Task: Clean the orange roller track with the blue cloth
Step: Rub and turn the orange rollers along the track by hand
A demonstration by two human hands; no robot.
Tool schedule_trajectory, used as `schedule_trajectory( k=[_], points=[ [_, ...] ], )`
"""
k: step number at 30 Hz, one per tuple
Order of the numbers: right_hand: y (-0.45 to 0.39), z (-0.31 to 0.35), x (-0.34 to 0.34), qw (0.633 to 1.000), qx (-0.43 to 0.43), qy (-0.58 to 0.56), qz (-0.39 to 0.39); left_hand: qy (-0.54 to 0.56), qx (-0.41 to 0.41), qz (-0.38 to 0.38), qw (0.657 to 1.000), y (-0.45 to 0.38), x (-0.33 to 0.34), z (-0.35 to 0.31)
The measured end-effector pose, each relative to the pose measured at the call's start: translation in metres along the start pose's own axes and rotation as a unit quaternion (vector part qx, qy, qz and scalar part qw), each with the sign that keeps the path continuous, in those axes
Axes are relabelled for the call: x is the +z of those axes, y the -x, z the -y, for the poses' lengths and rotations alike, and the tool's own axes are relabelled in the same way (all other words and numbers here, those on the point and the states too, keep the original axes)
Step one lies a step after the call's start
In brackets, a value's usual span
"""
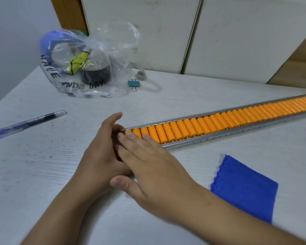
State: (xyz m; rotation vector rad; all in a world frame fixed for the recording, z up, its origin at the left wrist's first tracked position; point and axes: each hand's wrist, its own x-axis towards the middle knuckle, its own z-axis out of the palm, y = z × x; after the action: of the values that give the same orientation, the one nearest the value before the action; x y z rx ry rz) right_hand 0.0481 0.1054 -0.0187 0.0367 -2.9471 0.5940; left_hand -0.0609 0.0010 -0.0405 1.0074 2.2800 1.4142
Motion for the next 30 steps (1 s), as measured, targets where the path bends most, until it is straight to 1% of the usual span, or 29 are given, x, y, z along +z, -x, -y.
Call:
schedule_trajectory(
  k=[2,6,8,13,17,21,23,27,28,30],
  points=[
    [0.003,-0.004,0.0,1.0,0.009,0.004,-0.002,0.01,-0.001,0.002,1.0,0.0,0.0,0.0],
    [0.009,-0.01,-0.005,0.999,0.037,0.012,0.001,0.016,0.0,-0.021,1.0,-0.001,0.003,0.003],
    [0.013,-0.016,-0.012,0.998,0.057,0.016,0.007,-0.003,0.014,-0.028,1.0,-0.001,0.004,0.005],
    [0.029,-0.041,-0.025,0.994,0.106,0.037,0.015,-0.09,0.048,-0.034,0.994,-0.002,0.003,0.001],
    [0.04,-0.061,-0.03,0.989,0.135,0.067,-0.004,-0.101,0.038,-0.016,0.994,-0.002,0.001,-0.001],
    [0.05,-0.077,-0.031,0.98,0.179,0.077,-0.028,-0.105,0.04,-0.016,0.994,-0.002,0.002,-0.001],
    [0.052,-0.081,-0.031,0.979,0.186,0.078,-0.035,-0.11,0.035,-0.017,0.993,-0.002,0.002,-0.002],
    [0.051,-0.081,-0.028,0.98,0.184,0.065,-0.047,-0.122,0.025,-0.015,0.992,-0.002,0.002,-0.005],
    [0.051,-0.08,-0.029,0.981,0.18,0.052,-0.051,-0.124,0.026,-0.015,0.992,-0.002,0.002,-0.006],
    [0.052,-0.075,-0.034,0.981,0.183,-0.014,-0.064,-0.127,0.031,-0.009,0.991,-0.001,0.001,-0.008]
  ],
)
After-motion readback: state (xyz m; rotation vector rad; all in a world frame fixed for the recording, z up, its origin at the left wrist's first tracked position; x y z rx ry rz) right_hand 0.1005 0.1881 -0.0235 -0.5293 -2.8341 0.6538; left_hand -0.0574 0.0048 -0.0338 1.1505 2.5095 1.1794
